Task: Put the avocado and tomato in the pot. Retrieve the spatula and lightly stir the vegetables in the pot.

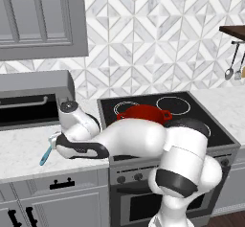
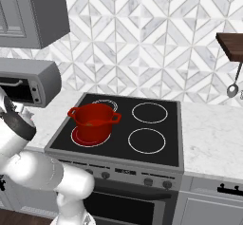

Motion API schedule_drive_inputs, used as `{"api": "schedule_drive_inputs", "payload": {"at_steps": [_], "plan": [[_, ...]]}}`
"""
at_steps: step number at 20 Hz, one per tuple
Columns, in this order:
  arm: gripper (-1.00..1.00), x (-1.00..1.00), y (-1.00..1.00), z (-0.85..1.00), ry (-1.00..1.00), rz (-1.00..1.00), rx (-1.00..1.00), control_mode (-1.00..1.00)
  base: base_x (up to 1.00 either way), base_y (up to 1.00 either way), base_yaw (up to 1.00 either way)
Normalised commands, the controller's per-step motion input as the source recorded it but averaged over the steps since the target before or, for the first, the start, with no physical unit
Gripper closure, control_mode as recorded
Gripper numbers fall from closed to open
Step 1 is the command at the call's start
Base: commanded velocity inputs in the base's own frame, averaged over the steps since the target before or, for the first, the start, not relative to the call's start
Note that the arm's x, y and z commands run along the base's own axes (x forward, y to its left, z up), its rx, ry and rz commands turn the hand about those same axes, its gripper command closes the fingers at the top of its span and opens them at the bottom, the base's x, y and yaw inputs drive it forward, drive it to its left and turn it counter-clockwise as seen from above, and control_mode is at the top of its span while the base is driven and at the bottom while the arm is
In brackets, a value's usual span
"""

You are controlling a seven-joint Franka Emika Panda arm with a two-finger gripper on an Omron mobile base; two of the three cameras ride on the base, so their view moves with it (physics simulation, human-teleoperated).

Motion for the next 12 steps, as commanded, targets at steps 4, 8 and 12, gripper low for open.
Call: {"api": "schedule_drive_inputs", "payload": {"at_steps": [4,8,12], "plan": [[-1.0,0.42,0.09,-0.28,0.0,0.0,-0.03,-1.0,0.0,0.0,0.0],[-1.0,0.54,0.0,-0.14,0.04,0.0,0.0,-1.0,0.0,0.0,0.0],[-1.0,0.46,0.08,-0.28,0.09,0.0,0.0,-1.0,0.0,0.0,0.0]]}}
